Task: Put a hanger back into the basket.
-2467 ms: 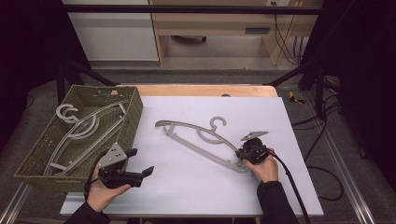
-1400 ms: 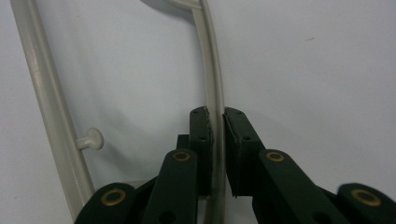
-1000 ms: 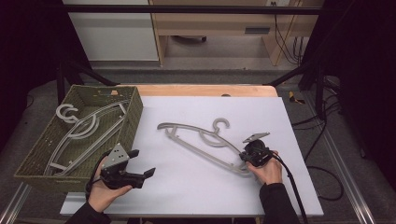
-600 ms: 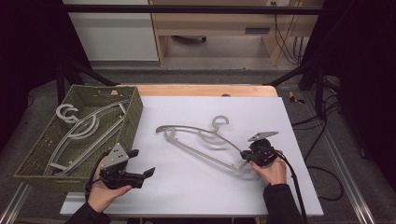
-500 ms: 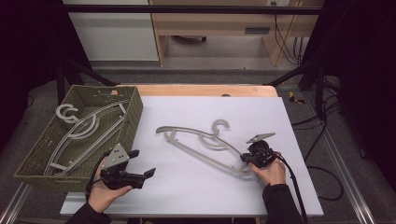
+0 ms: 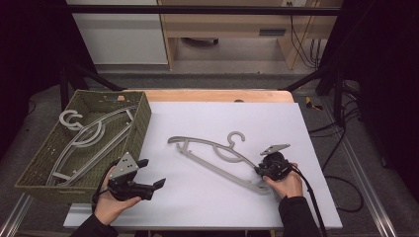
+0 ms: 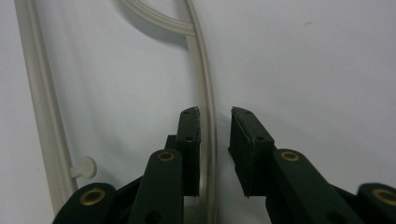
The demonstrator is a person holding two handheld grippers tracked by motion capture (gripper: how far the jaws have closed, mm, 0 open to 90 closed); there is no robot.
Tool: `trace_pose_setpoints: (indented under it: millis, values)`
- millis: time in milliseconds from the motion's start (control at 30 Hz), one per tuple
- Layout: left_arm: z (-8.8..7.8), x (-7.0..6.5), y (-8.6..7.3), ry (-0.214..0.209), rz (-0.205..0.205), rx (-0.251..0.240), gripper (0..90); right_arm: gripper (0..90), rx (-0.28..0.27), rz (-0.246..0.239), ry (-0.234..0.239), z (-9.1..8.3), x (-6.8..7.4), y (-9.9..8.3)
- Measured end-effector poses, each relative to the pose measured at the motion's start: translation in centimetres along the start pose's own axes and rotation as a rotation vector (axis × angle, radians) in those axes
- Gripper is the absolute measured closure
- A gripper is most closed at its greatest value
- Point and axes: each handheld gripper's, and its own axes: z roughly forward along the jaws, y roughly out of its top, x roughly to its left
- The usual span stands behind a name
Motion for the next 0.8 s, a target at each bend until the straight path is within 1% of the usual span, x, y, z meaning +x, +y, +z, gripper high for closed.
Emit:
trace_pose_setpoints:
  millis: [33, 67, 100, 133, 167, 200, 267, 300, 333, 367, 400, 467, 500, 567, 600, 633, 733, 800]
  values:
    - [0.0, 0.0, 0.0, 0.001, -0.001, 0.002, 11.8, 73.6, -0.002, -0.034, 0.005, 0.1, -0.1, 0.1]
    - [0.0, 0.0, 0.0, 0.001, -0.001, 0.002, 11.8, 73.6, -0.002, -0.034, 0.005, 0.1, -0.1, 0.1]
    - [0.0, 0.0, -0.1, 0.001, -0.001, 0.002, 11.8, 76.4, 0.006, -0.026, -0.001, 0.4, 0.4, 0.5]
    - [0.0, 0.0, -0.1, 0.001, -0.001, 0.002, 11.8, 76.4, 0.006, -0.026, -0.001, 0.4, 0.4, 0.5]
    - [0.0, 0.0, 0.0, 0.0, -0.001, 0.001, 11.8, 79.4, 0.021, -0.031, -0.005, 0.5, 0.6, 0.8]
    - [0.1, 0.0, 0.0, 0.0, 0.001, 0.002, 11.8, 81.3, 0.03, -0.019, -0.002, 0.5, 0.6, 0.8]
    - [0.1, 0.0, 0.0, -0.003, 0.003, 0.007, 11.9, 81.7, 0.033, -0.023, -0.005, 0.6, 0.7, 0.9]
    - [0.1, 0.0, 0.0, -0.002, 0.003, 0.008, 11.9, 82.0, 0.038, -0.034, -0.013, 0.6, 0.8, 1.0]
    - [0.1, -0.1, 0.0, -0.001, 0.004, 0.009, 11.8, 82.3, 0.046, -0.035, -0.023, 0.6, 1.0, 1.0]
    - [0.1, -0.1, 0.0, -0.001, 0.004, 0.008, 11.8, 82.5, 0.049, -0.042, -0.023, 0.6, 1.0, 1.1]
    - [0.1, -0.1, 0.0, -0.001, 0.005, 0.004, 11.9, 82.7, 0.053, -0.027, -0.024, 0.6, 1.0, 1.2]
    - [0.0, -0.1, 0.0, 0.0, 0.005, 0.002, 11.8, 82.9, 0.052, -0.024, -0.019, 0.6, 0.9, 1.2]
    - [0.0, -0.1, 0.0, 0.001, 0.003, 0.002, 11.9, 83.0, 0.04, -0.012, -0.009, 0.6, 0.8, 1.1]
    - [0.0, 0.0, 0.0, 0.0, 0.002, 0.006, 11.9, 83.0, 0.038, -0.007, -0.004, 0.5, 0.7, 1.0]
    - [0.1, 0.0, -0.1, 0.0, 0.001, 0.005, 11.9, 83.0, 0.029, 0.02, 0.008, 0.5, 0.7, 1.0]
    - [0.1, 0.0, -0.1, 0.0, 0.002, 0.007, 11.9, 83.0, 0.012, 0.022, 0.042, 0.2, 0.4, 1.0]
    - [0.0, 0.0, -0.1, 0.0, 0.001, 0.004, 11.9, 83.1, -0.001, 0.03, 0.055, -0.1, 0.5, 1.1]
    - [-0.1, 0.0, 0.0, 0.001, 0.001, 0.001, 11.9, 83.1, -0.033, 0.031, 0.076, -0.5, 0.4, 1.2]
